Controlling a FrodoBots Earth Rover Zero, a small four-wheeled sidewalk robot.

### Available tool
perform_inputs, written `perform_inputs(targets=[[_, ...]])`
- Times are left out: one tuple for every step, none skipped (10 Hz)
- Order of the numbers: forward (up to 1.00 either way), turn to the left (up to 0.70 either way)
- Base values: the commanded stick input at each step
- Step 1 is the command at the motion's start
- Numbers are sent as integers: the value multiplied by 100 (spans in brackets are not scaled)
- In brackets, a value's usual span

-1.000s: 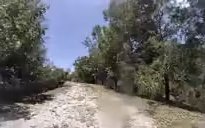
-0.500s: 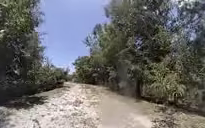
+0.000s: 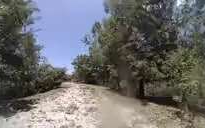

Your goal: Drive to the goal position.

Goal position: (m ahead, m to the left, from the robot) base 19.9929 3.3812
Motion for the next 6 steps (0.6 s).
perform_inputs(targets=[[85, 29], [85, 34], [85, 34], [85, 32], [85, 7], [85, 0]])
